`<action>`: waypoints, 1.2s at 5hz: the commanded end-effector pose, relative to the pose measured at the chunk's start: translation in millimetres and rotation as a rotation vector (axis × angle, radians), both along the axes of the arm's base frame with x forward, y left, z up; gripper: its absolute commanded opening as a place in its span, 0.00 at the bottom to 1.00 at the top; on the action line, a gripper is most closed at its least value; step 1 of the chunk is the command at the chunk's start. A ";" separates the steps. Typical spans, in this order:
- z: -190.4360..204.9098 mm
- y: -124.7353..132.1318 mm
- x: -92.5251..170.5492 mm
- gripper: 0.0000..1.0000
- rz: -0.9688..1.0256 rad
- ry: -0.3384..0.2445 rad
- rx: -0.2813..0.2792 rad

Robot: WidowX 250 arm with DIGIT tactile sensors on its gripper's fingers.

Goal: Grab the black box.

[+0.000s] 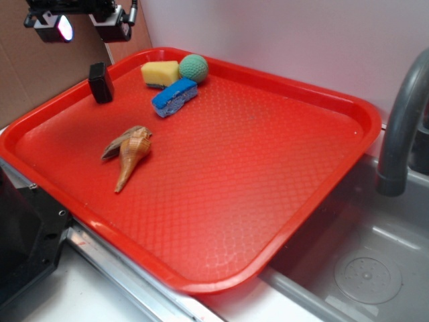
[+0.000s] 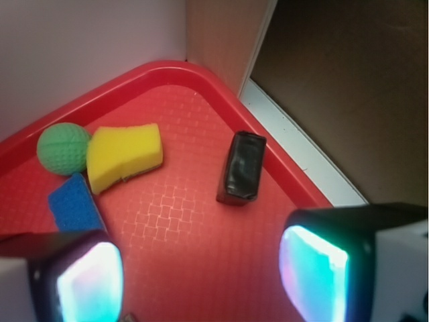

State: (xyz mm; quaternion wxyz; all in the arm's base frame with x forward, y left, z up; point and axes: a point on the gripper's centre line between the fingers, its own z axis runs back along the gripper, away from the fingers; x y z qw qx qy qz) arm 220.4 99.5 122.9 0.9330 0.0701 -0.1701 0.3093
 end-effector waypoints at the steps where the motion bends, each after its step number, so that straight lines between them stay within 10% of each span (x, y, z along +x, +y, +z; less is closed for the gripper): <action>1: -11.1 23.0 -3.3 1.00 0.076 -0.005 -0.012; 5: -82.6 61.2 21.9 1.00 0.127 0.108 0.014; 6: -88.4 69.1 21.4 0.00 0.139 0.141 0.023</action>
